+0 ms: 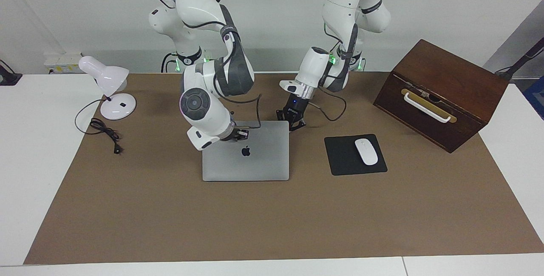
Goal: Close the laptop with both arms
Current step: 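Push the laptop lid down toward the keyboard with the right arm, then press the closed lid flat with the right arm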
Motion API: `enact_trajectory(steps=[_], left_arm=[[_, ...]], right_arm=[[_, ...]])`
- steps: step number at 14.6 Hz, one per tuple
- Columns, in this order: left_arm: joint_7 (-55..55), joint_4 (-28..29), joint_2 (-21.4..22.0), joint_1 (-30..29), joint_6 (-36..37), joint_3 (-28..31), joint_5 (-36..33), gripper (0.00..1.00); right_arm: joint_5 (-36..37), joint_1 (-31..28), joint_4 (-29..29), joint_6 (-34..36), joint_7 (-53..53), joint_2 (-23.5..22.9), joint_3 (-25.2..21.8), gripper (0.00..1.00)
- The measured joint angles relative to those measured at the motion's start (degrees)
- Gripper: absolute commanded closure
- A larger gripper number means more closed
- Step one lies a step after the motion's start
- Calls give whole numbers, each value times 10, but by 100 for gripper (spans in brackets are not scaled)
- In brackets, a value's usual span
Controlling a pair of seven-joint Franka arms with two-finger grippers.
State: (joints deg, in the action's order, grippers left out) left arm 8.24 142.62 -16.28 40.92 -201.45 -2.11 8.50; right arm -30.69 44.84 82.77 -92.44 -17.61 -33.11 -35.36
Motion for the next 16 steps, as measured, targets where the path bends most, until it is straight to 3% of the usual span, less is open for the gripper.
enact_trajectory(steps=[16], left_arm=[[3, 8, 0, 2, -13, 0, 0, 100]], right_arm=[[-1, 7, 44, -11, 0, 1, 12, 100]])
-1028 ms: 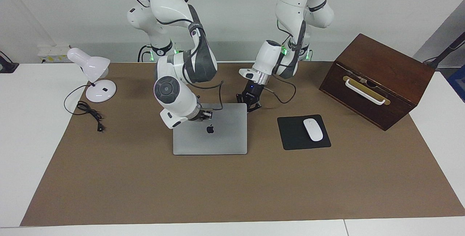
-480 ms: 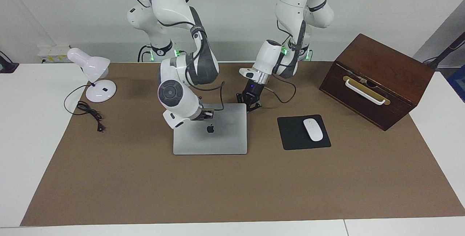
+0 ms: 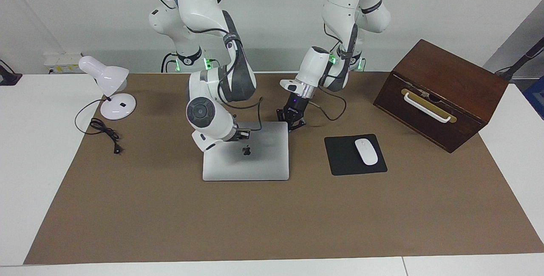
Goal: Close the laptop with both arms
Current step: 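Press the closed lid flat with the right arm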
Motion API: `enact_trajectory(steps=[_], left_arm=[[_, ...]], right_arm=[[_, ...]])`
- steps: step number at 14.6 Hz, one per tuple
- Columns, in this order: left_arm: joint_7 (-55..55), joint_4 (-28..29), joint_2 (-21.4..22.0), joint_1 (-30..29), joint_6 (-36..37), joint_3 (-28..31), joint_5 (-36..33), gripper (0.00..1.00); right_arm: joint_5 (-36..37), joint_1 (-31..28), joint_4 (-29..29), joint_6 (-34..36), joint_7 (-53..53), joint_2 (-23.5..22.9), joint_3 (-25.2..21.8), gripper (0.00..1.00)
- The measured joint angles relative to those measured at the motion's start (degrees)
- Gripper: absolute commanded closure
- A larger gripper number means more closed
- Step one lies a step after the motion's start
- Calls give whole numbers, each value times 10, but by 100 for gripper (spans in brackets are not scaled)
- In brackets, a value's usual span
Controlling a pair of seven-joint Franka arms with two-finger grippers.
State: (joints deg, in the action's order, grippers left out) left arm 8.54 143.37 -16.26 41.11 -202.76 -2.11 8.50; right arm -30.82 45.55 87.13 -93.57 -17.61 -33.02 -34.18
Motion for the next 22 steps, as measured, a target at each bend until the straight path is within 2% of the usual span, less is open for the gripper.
enact_trajectory(steps=[22], left_arm=[[3, 2, 1, 5, -2, 4, 0, 100]], right_arm=[[0, 3, 23, -2, 0, 1, 12, 100]])
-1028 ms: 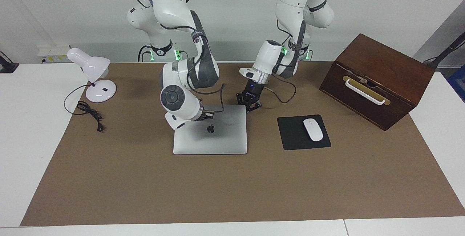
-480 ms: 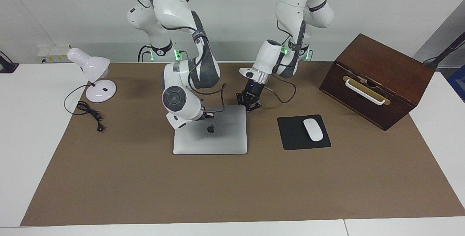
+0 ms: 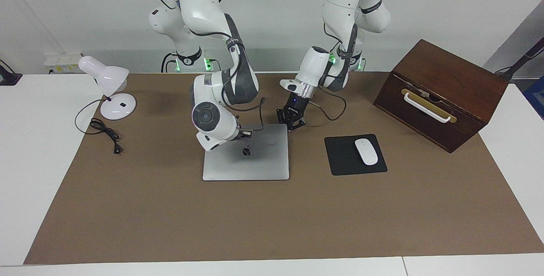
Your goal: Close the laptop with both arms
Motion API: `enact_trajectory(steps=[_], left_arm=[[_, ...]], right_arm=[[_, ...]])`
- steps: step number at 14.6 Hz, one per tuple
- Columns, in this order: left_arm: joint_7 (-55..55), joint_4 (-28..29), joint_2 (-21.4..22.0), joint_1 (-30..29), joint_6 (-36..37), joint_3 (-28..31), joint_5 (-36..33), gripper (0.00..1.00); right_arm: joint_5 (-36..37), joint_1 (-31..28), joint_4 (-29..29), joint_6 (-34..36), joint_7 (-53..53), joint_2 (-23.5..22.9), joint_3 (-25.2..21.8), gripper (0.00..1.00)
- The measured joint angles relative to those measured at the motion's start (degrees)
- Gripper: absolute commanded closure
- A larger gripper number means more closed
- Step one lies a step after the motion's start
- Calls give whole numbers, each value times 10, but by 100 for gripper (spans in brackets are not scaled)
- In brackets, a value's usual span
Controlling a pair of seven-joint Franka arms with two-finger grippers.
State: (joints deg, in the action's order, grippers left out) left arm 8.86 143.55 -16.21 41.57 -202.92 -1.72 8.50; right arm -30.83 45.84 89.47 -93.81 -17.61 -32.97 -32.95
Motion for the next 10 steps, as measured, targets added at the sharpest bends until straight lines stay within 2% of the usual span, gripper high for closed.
enact_trajectory(steps=[10], left_arm=[[2, 0, 0, 0, 0, 0, 0, 100]], right_arm=[[0, 2, 0, 0, 0, 9, -15, 100]])
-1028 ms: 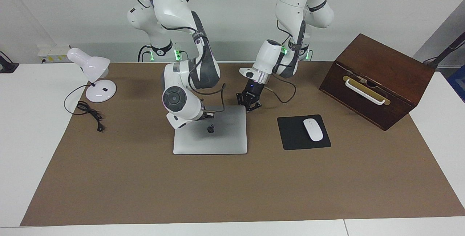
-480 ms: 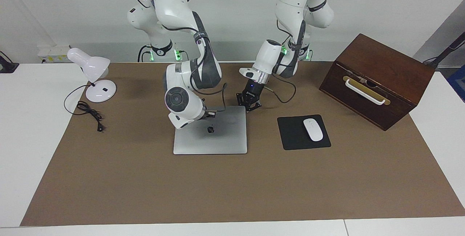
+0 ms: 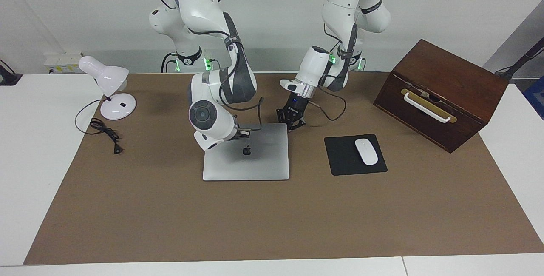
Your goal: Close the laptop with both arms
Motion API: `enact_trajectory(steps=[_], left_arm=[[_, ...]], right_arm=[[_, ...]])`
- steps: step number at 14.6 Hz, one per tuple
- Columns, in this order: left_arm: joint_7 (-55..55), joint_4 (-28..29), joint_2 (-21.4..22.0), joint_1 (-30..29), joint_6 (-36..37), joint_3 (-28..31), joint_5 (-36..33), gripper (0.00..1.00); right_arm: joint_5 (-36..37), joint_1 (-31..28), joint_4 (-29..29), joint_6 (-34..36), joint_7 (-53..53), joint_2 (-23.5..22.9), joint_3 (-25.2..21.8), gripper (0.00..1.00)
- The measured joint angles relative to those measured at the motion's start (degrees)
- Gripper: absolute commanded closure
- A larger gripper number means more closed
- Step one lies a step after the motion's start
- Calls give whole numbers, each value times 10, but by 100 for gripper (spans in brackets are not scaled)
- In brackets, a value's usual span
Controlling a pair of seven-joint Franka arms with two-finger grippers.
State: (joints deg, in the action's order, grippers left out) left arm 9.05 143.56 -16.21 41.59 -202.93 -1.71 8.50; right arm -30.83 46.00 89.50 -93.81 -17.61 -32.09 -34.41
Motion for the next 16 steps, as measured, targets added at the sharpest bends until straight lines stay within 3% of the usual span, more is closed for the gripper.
enact_trajectory(steps=[5, 12, 16], left_arm=[[0, 0, 0, 0, 0, 0, 0, 100], [-7, 0, 0, 0, 0, 0, 0, 100], [-21, 3, 3, 0, 1, 1, 0, 100]], right_arm=[[0, -28, -2, 0, 23, 34, -11, 100], [19, -102, -12, -34, 44, 120, -8, 100], [114, -188, -28, -63, 66, 166, 76, 100]])
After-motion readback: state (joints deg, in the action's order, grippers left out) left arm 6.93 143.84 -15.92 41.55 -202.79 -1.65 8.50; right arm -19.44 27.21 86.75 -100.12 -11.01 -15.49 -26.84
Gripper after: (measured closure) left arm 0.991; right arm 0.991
